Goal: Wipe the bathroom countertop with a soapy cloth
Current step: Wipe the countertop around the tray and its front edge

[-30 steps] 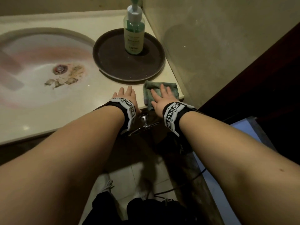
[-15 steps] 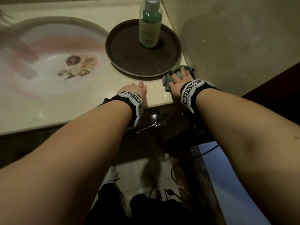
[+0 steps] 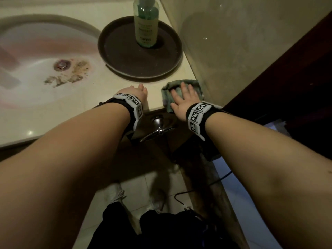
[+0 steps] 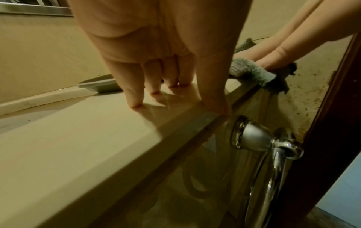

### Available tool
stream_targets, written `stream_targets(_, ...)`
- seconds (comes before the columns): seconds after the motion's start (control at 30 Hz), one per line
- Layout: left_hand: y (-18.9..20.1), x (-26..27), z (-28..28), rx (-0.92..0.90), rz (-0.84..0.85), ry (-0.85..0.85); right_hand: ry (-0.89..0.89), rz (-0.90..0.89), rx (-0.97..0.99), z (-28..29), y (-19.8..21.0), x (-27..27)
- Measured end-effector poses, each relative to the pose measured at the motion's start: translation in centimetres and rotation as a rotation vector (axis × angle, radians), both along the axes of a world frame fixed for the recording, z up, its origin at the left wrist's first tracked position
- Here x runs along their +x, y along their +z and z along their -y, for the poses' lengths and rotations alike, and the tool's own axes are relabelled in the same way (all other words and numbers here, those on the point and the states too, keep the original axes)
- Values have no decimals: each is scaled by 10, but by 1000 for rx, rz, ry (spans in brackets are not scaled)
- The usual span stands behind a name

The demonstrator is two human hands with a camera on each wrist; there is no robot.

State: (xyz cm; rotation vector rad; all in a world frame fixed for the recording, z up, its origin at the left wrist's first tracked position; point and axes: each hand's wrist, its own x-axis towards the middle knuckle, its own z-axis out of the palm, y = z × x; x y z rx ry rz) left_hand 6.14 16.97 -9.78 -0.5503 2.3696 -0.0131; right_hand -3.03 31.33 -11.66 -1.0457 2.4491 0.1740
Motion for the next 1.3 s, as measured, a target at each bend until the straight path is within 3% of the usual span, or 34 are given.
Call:
stream_targets(0.3, -8, 2, 3, -42, -41, -43, 93, 5, -49, 7, -10, 23)
stream_targets(0.6, -3, -10, 5, -62, 61, -41, -49, 11, -39, -2, -7, -14)
stream_targets(0.9, -8, -15, 9, -12, 106, -15, -73, -3, 6, 42, -2, -52)
stream_targets(1.3, 0, -11, 1, -66, 121, -53, -128, -12, -61, 15, -4, -27)
